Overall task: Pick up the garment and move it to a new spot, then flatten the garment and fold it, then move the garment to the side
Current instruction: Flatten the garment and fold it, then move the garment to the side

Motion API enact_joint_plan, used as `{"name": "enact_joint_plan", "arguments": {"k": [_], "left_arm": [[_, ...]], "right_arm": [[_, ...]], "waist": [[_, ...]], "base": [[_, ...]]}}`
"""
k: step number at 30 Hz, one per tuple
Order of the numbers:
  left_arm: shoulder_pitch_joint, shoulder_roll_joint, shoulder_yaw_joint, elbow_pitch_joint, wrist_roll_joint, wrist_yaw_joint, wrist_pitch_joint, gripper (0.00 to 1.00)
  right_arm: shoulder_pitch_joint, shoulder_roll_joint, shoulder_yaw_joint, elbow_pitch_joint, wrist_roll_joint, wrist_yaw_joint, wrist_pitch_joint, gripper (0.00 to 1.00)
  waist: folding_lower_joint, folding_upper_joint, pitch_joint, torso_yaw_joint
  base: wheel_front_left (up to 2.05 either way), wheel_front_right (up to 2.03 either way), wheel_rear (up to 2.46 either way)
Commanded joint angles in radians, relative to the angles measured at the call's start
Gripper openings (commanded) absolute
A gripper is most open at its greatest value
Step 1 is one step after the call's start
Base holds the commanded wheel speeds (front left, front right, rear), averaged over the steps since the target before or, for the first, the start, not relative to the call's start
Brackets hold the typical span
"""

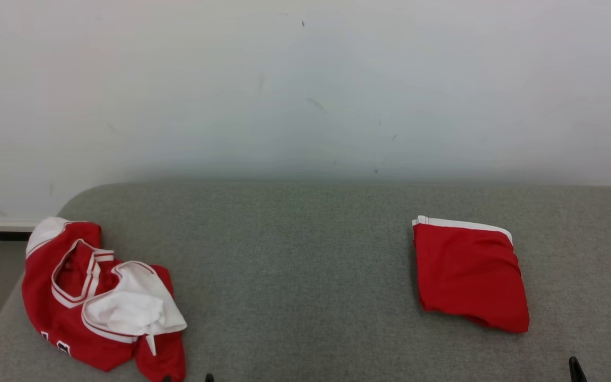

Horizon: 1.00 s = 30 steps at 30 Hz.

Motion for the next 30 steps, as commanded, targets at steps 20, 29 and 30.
{"name": "enact_joint_plan", "arguments": {"k": [20,29,30], "left_arm": [[-0.033,0.003,-0.032,0.018,0.026,-0.020,0.000,1.00],[-0.112,0.003,-0.071,0.038,0.034,-0.038,0.000,1.00],[-0.120,0.003,-0.078,0.039,0.031,-0.037,0.000,1.00]], "right_arm": [[-0.236,-0.151,0.149,0.112,0.388,0.000,0.217,1.00],[-0.481,-0.211,0.186,0.263,0.513,0.000,0.442,1.00],[-0.501,-0.212,0.190,0.285,0.514,0.000,0.456,1.00]], "waist": [[0.0000,-0.0001,0.089,0.021],[0.0000,-0.0001,0.204,0.091],[0.0000,-0.0001,0.213,0.101]], "base": [[0.00,0.00,0.00],[0.00,0.00,0.00],[0.00,0.00,0.00]]}}
